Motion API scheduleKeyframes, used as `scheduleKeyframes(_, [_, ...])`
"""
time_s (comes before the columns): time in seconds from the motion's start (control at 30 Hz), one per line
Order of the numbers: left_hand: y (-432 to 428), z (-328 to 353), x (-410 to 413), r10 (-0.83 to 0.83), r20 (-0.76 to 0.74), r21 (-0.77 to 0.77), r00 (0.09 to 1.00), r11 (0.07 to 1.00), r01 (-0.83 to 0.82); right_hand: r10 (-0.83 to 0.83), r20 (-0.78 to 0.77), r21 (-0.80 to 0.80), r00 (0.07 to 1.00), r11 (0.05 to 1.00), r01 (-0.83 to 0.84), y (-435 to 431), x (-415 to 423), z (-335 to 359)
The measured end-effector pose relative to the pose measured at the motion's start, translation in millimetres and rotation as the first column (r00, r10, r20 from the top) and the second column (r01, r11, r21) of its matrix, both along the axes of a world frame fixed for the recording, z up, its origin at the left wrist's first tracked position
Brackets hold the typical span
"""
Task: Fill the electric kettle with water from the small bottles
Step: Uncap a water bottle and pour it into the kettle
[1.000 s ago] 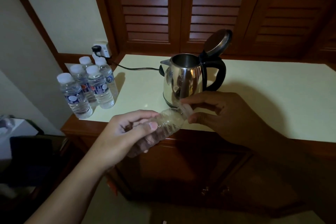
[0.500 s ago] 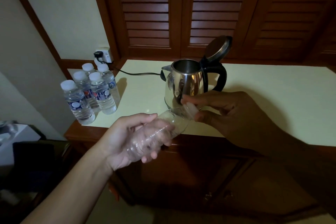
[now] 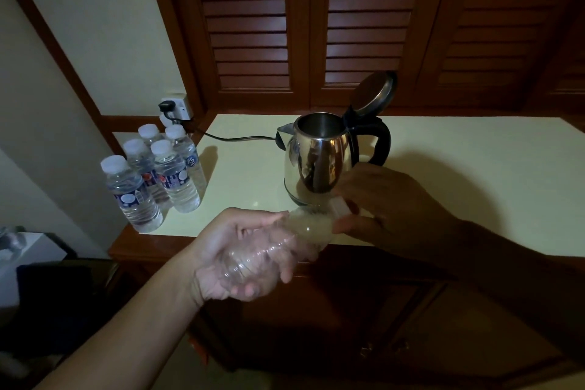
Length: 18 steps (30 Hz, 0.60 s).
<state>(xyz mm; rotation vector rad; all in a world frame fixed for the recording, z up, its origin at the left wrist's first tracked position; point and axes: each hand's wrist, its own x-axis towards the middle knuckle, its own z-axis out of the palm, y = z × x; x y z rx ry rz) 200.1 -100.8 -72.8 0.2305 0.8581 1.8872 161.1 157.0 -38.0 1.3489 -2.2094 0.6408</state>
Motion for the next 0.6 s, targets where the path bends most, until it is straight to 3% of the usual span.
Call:
scheduleKeyframes(0.1, [10, 6, -1, 0.138, -0.061, -0.165, 0.989, 0.976, -0.146, 0.041, 0.017, -0.17, 0.999, 0.985, -0.038, -11, -6, 2])
scheduleKeyframes(0.2, [16, 14, -3, 0.171, -0.041, -0.11, 0.984, 0.978, -0.175, -0.009, 0.126, -0.257, 0.992, 0.965, 0.042, -17, -12, -2])
scheduleKeyframes(0.27, [14, 11, -4, 0.31, -0.228, -0.242, 0.923, 0.9, -0.362, -0.037, 0.269, -0.264, 0.962, 0.958, 0.111, -14, -12, -7])
scheduleKeyframes(0.33, [21, 10, -1, 0.323, -0.561, -0.336, 0.762, 0.753, -0.566, -0.093, 0.432, -0.193, 0.897, 0.962, 0.193, -8, -11, -14])
scheduleKeyframes(0.4, [28, 0, 3, 0.136, -0.855, -0.346, 0.501, 0.568, -0.746, -0.205, 0.555, -0.055, 0.806, 0.958, 0.282, -2, -14, -22])
scheduleKeyframes(0.47, [35, -17, 7, -0.07, -0.979, -0.204, 0.192, 0.406, -0.891, -0.326, 0.653, 0.077, 0.684, 0.927, 0.368, 0, -14, -22])
scheduleKeyframes(0.5, [40, -27, 7, -0.113, -0.989, -0.134, 0.1, 0.35, -0.927, -0.366, 0.695, 0.119, 0.619, 0.907, 0.404, 1, -14, -20])
scheduleKeyframes(0.53, [48, -34, 6, -0.126, -0.991, -0.09, 0.054, 0.304, -0.948, -0.389, 0.726, 0.142, 0.567, 0.892, 0.429, 2, -14, -17])
scheduleKeyframes(0.6, [61, -42, 2, -0.087, -0.993, -0.104, 0.084, 0.266, -0.958, -0.378, 0.732, 0.095, 0.566, 0.88, 0.464, 9, -17, -15])
